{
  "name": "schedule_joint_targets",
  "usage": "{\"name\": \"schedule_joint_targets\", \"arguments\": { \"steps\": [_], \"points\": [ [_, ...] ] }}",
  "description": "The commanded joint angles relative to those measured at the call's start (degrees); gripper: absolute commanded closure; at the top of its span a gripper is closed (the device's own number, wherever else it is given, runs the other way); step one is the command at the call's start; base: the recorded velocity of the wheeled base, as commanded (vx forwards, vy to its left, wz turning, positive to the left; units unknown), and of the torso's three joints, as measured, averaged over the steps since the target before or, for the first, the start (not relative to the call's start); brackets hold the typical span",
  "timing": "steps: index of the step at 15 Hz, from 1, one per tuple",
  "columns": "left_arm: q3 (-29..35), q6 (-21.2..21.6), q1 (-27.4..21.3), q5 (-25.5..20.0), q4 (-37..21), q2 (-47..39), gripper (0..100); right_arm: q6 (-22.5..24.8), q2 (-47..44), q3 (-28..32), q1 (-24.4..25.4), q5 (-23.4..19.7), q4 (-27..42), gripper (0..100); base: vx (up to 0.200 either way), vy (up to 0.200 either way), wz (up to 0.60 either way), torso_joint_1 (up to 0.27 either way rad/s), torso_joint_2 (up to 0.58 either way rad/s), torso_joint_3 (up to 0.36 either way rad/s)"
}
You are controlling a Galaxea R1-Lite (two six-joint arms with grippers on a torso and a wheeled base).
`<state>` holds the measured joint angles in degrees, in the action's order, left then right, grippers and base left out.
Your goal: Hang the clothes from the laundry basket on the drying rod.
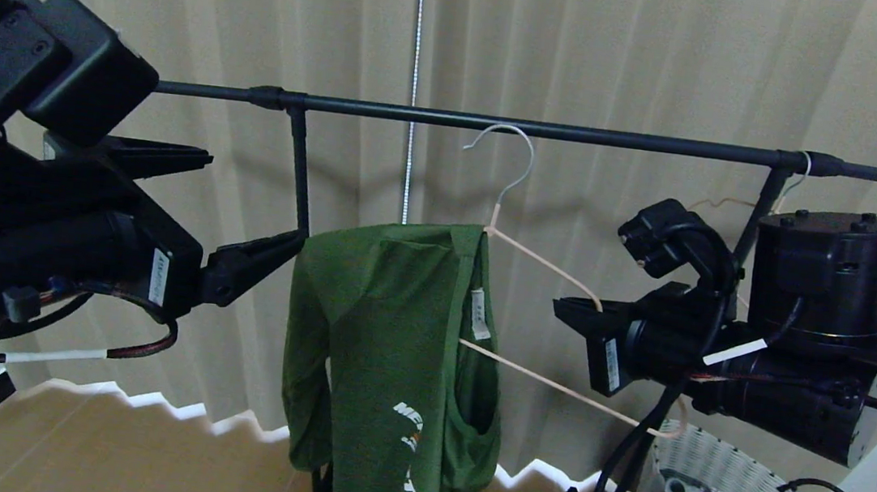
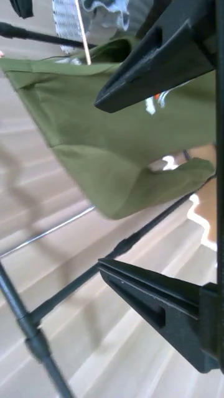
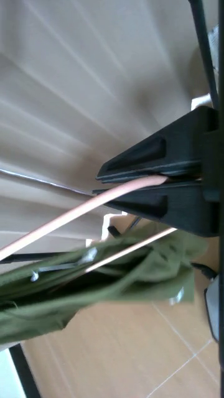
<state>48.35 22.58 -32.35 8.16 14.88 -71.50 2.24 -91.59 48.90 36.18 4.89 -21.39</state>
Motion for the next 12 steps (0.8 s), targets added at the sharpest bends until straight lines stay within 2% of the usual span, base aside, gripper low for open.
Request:
{"name": "schedule_joint_targets", "arguments": {
  "steps": [1,3,6,8,11,12],
  "points": [
    [0.1,1.8,0.0,0.0,0.1,-1.1,0,0.0,-0.2,0.0,0.3,-0.9,-0.1,100,0.0,0.0,0.0,0.0,0.0,0.0],
    [0.2,2.9,-0.1,-0.1,0.2,-2.5,0,0.0,0.3,-1.1,1.2,-3.0,-0.1,100,0.0,0.0,0.0,0.0,0.0,0.0],
    [-0.2,7.0,-0.3,-0.6,1.4,-4.7,0,0.0,0.5,-2.2,2.1,-3.3,-0.2,100,0.0,0.0,0.0,0.0,0.0,0.0],
    [-0.2,10.9,-0.1,-8.1,2.3,-7.6,0,0.0,0.7,-2.5,3.3,-4.3,-0.7,100,0.0,0.0,0.0,0.0,0.0,0.0],
    [0.0,12.1,-0.1,-8.9,4.4,-10.4,0,0.0,0.8,-3.5,4.2,-4.5,-4.8,100,0.0,0.0,0.0,0.0,0.0,0.0],
    [-0.1,12.1,0.1,-8.9,7.1,-12.3,0,0.0,0.8,-4.2,4.9,-5.1,-6.2,100,0.0,0.0,0.0,0.0,0.0,0.0]
  ]
}}
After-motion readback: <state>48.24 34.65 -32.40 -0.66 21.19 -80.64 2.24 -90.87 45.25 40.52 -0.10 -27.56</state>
